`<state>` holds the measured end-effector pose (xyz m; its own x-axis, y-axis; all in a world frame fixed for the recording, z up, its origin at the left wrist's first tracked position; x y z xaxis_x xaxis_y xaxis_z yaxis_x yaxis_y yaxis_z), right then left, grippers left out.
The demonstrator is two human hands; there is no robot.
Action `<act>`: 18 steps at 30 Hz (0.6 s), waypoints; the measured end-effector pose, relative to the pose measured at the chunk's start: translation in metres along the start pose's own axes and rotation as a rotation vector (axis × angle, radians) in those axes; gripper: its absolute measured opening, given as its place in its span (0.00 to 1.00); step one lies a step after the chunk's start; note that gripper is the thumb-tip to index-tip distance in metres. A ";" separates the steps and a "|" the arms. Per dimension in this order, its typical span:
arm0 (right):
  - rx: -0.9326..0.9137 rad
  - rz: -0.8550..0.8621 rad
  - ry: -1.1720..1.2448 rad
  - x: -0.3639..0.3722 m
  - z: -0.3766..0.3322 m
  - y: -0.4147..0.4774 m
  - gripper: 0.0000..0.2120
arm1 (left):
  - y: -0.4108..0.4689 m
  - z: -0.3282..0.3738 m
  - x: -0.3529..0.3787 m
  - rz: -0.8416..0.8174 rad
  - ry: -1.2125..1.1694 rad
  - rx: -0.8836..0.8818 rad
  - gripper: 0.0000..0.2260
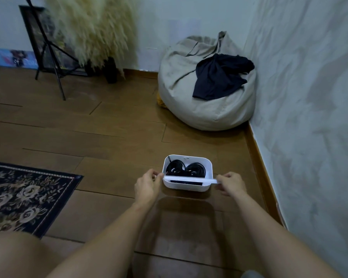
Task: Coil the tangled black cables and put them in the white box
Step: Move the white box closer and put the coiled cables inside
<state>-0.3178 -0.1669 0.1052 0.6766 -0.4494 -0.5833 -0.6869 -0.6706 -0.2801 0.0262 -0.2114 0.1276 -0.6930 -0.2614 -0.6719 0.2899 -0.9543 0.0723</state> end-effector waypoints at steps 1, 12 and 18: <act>0.001 -0.004 0.004 0.002 0.001 0.002 0.05 | 0.000 -0.002 0.004 -0.008 -0.006 -0.024 0.11; 0.021 -0.133 0.004 0.044 0.034 0.047 0.26 | 0.028 -0.027 0.083 -0.145 -0.002 -0.140 0.25; -0.027 -0.059 -0.028 0.060 0.034 0.072 0.26 | 0.048 -0.035 0.123 -0.237 0.070 -0.127 0.33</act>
<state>-0.3358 -0.2221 0.0238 0.7077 -0.3919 -0.5879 -0.6383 -0.7113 -0.2943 -0.0214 -0.2845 0.0227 -0.7051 -0.0181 -0.7089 0.2087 -0.9607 -0.1831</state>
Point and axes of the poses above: each hand's wrist, its own y-axis towards the middle knuckle, its own x-axis out of the palm, z = x × y, the point moved 10 cm from there along y, towards the middle knuckle, and after that the axes turned 12 degrees about z, right-handed, at the moved point
